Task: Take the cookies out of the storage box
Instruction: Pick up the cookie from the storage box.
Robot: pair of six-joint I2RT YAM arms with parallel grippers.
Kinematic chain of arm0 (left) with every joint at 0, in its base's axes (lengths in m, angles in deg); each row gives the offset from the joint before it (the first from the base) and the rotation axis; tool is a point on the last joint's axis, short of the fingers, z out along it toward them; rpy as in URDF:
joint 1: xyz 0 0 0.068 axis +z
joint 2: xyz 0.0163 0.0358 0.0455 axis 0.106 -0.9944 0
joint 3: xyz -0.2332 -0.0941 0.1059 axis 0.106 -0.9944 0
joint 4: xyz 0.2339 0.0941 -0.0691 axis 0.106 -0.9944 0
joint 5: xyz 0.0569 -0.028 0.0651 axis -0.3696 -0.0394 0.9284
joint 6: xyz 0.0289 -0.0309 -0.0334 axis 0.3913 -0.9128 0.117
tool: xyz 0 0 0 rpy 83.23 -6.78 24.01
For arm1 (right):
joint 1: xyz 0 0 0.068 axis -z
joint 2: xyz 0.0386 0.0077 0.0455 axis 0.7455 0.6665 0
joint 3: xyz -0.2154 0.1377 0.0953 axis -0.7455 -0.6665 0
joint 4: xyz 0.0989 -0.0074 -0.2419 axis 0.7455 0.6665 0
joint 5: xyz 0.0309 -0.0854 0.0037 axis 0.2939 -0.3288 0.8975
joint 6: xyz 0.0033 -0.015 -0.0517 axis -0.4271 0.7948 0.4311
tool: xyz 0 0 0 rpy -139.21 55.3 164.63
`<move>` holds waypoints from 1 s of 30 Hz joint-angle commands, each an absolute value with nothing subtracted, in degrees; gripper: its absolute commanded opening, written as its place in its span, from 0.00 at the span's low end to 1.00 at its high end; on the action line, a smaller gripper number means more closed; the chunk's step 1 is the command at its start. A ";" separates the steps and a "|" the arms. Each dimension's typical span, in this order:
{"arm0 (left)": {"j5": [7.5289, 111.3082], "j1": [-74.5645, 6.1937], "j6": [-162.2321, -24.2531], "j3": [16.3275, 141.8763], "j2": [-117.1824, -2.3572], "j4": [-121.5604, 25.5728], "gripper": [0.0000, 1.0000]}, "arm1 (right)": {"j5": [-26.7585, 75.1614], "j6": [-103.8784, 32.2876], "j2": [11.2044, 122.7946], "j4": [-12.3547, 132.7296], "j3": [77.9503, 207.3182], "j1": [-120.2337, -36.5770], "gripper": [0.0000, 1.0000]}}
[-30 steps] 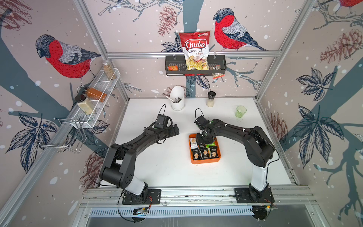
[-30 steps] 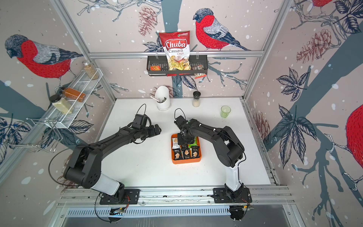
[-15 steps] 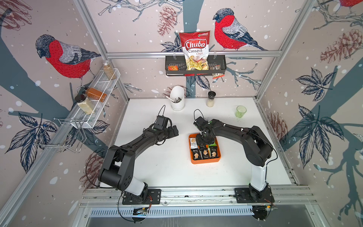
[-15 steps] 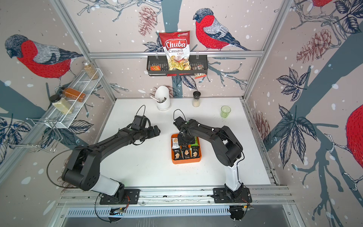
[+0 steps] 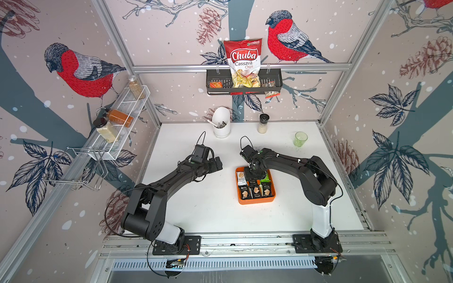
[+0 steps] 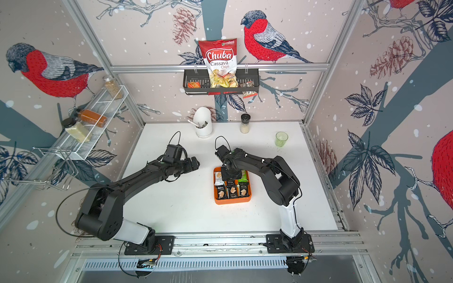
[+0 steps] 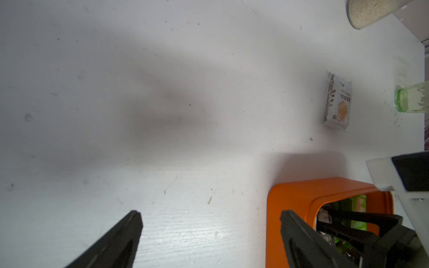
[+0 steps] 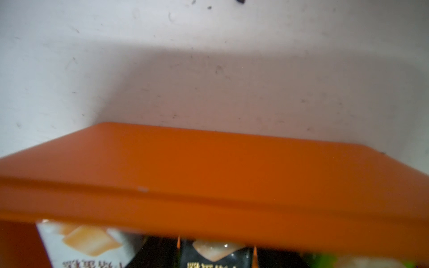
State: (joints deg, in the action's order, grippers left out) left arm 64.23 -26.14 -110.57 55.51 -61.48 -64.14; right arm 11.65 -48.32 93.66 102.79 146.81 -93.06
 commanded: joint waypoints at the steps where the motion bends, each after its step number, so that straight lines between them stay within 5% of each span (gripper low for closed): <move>1: 64.62 -26.12 -110.95 54.96 -60.83 -63.61 0.97 | 11.33 -48.05 94.13 103.50 147.18 -93.12 0.57; 10: 65.08 -26.08 -111.04 53.94 -59.66 -63.57 0.97 | 11.31 -48.61 93.90 103.69 147.81 -93.02 0.46; 30: 62.08 -26.07 -111.44 53.86 -59.44 -63.12 0.97 | 12.20 -50.41 83.10 105.07 144.87 -92.15 0.44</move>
State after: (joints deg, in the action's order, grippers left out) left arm 62.72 -26.14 -111.64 53.92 -60.02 -63.77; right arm 12.30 -48.82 84.92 104.08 145.65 -92.26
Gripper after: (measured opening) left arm 0.968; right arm 0.446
